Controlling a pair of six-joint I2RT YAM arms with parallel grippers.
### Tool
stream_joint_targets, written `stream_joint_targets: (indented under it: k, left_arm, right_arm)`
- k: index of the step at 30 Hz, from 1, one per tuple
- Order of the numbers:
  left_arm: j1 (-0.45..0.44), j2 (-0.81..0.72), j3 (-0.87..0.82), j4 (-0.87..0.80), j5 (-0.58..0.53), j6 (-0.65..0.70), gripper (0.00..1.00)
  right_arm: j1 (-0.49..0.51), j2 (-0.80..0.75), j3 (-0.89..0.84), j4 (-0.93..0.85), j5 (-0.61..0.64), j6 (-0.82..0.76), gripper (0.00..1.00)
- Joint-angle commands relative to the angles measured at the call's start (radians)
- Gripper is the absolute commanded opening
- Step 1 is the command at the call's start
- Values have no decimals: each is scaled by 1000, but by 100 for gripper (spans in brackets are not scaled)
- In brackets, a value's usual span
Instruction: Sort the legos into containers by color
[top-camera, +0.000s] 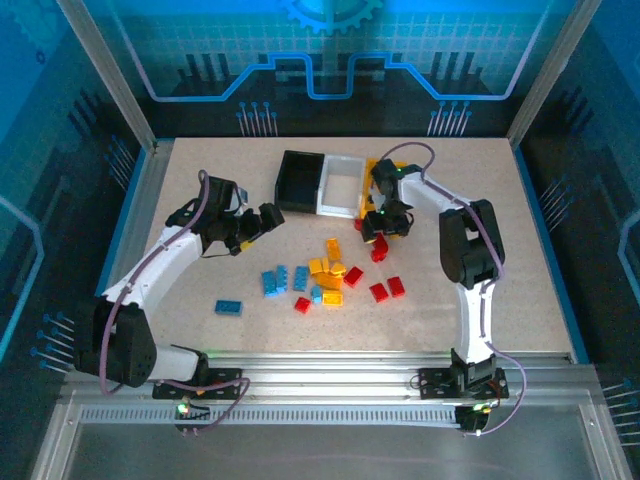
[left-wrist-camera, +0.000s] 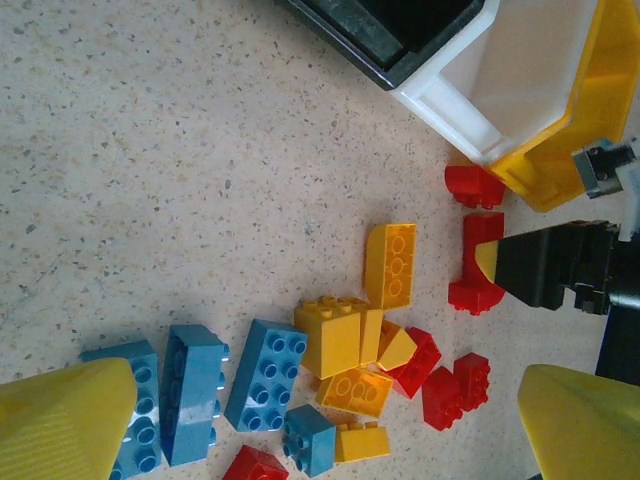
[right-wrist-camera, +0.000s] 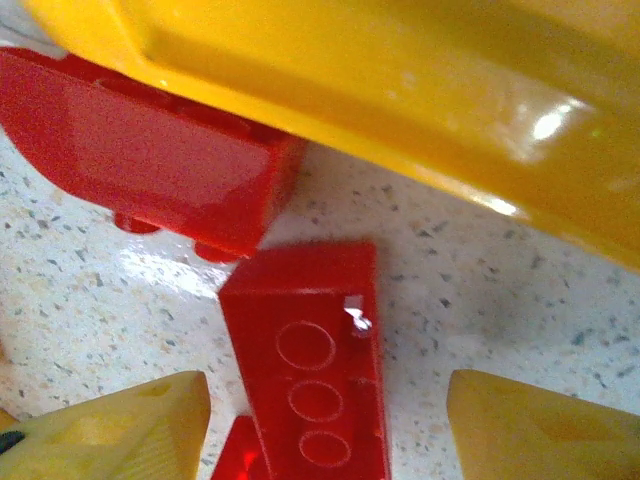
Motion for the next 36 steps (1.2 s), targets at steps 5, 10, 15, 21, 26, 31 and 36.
stream_joint_targets:
  k: [5, 10, 15, 21, 26, 31, 36]
  left_arm:
    - [0, -25, 7, -41, 0, 35, 99]
    - [7, -16, 12, -49, 10, 39, 99]
    - [16, -21, 7, -61, 15, 49, 99]
    - [29, -39, -8, -58, 21, 53, 99]
    - [34, -43, -18, -41, 30, 41, 99]
    - [36, -49, -24, -23, 36, 27, 99]
    - [37, -58, -25, -14, 42, 20, 99]
  right_arm:
    - [32, 53, 53, -34, 68, 0, 58]
    - [43, 63, 60, -39, 119, 5, 49]
    - [50, 41, 46, -34, 159, 16, 41]
    - [55, -45, 25, -33, 152, 43, 36]
    - [53, -140, 1, -32, 133, 64, 32]
    - [26, -237, 1, -54, 80, 100, 32]
    - [-69, -295, 62, -60, -81, 215, 31]
